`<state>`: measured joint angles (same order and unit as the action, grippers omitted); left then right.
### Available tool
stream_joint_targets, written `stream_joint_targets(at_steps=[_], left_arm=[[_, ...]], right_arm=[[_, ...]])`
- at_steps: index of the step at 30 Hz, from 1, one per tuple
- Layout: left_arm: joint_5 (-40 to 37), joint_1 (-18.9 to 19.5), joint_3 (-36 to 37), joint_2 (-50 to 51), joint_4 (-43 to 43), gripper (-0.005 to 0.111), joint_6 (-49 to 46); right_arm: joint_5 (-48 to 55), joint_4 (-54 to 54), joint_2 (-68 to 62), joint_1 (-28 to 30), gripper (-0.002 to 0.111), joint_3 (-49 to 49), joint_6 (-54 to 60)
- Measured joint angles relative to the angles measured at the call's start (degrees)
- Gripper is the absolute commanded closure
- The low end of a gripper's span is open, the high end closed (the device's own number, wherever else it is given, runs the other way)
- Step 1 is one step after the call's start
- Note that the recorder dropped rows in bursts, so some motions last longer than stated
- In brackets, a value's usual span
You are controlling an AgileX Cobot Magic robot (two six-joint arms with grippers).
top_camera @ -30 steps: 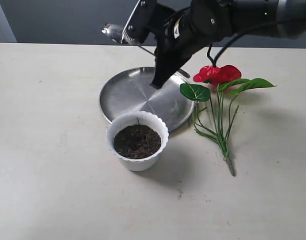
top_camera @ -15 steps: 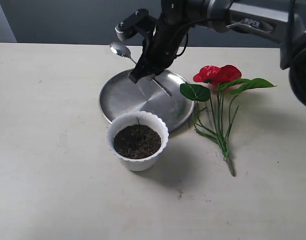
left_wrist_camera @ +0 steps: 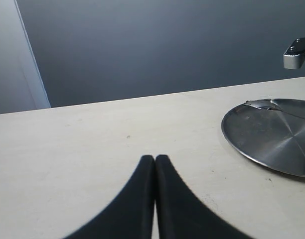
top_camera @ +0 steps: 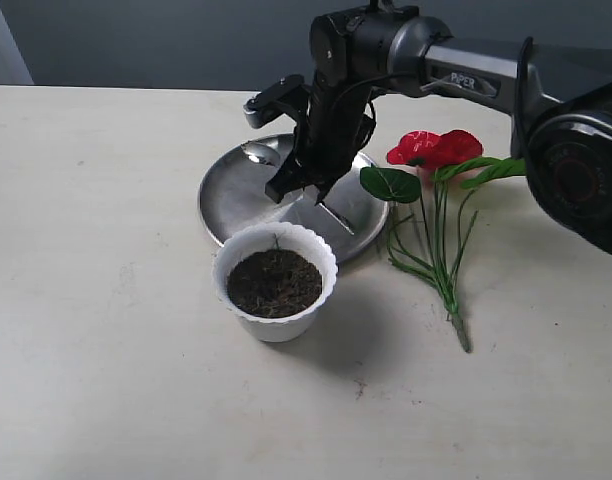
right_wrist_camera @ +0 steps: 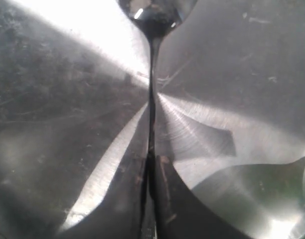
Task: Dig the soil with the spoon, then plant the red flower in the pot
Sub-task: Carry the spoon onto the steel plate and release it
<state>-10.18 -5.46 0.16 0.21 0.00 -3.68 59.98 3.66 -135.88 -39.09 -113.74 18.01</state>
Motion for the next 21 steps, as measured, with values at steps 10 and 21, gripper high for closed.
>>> stream_joint_targets(at_steps=[10, 21], left_arm=[[0.00, 0.00, 0.00, 0.00, 0.00, 0.106, 0.00], [0.00, 0.00, 0.00, 0.00, 0.00, 0.106, 0.00]], right_arm=[[-0.69, -0.12, 0.00, 0.00, 0.109, 0.00, 0.00], [-2.38, -0.12, -2.45, 0.00, 0.109, 0.00, 0.00]])
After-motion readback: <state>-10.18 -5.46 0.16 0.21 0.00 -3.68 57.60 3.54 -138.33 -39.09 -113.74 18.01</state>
